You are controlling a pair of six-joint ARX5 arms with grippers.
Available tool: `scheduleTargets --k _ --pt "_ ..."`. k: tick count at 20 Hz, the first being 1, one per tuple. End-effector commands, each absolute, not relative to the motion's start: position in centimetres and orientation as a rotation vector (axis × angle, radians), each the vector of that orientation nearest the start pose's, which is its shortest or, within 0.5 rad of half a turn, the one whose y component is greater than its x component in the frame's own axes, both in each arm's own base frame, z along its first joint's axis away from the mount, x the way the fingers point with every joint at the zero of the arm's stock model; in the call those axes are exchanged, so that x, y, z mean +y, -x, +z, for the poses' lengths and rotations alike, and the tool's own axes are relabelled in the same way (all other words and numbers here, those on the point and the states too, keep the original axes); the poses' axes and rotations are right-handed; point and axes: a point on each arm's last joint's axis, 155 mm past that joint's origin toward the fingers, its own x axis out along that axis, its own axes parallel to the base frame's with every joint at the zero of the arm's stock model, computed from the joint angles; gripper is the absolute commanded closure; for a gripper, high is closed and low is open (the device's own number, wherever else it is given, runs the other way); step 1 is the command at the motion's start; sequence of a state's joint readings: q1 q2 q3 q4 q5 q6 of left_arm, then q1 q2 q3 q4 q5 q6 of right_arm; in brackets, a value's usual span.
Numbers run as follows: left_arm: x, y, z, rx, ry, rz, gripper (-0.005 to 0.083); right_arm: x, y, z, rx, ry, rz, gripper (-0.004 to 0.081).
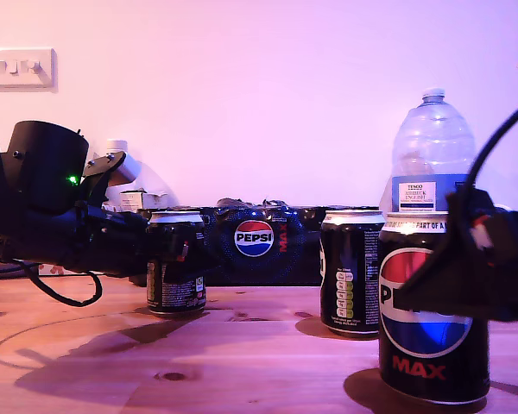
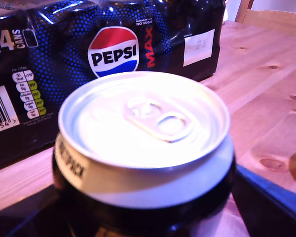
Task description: Stack up the Pepsi cans on top of each other
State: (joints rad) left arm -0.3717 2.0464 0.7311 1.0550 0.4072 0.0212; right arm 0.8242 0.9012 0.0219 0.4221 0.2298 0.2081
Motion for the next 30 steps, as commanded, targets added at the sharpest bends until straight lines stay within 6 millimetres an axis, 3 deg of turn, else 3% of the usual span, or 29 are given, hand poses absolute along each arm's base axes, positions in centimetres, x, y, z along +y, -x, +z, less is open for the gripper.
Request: scheduleTargets --k 1,3,17,19,21,23,28,30 --pt "-24.7 -42.5 4.3 0.281 -0.020 -0.787 -0.0011 17.4 -22.3 4.8 0.456 0.034 0.524 0.0075" --pt "-24.7 -42.5 4.3 0.281 -0.020 -0.786 -0.0011 17.6 -22.4 4.6 0.466 0.037 0.530 0.0113" --pt "-24.7 -42.6 4.3 0.281 -0.020 -0.786 -0.0011 19.6 -24.2 3.6 0.532 0.138 0.574 0.0114" --pt "-24.7 -42.6 4.3 0.281 -0.020 -0.786 -0.0011 19.9 -24.3 3.3 0.540 0.158 0.589 0.0134" --pt "-24.7 -42.6 4.3 0.280 -0.020 -0.786 -0.0011 20.4 -24.3 3.2 0.544 0.180 0.612 0.0209" --pt "-24.7 -42.6 4.4 0.276 -0.020 -0.786 -0.0011 20.6 -24.5 3.4 0.537 0.196 0.621 0.0247" --pt "-24.9 -42.4 4.5 0.276 -0.018 -0.798 -0.0011 21.3 -24.9 4.3 0.507 0.210 0.644 0.0248" --pt "-25.2 -42.1 4.5 0.276 -0.014 -0.826 -0.0011 22.8 -24.8 5.4 0.487 0.181 0.705 0.0248"
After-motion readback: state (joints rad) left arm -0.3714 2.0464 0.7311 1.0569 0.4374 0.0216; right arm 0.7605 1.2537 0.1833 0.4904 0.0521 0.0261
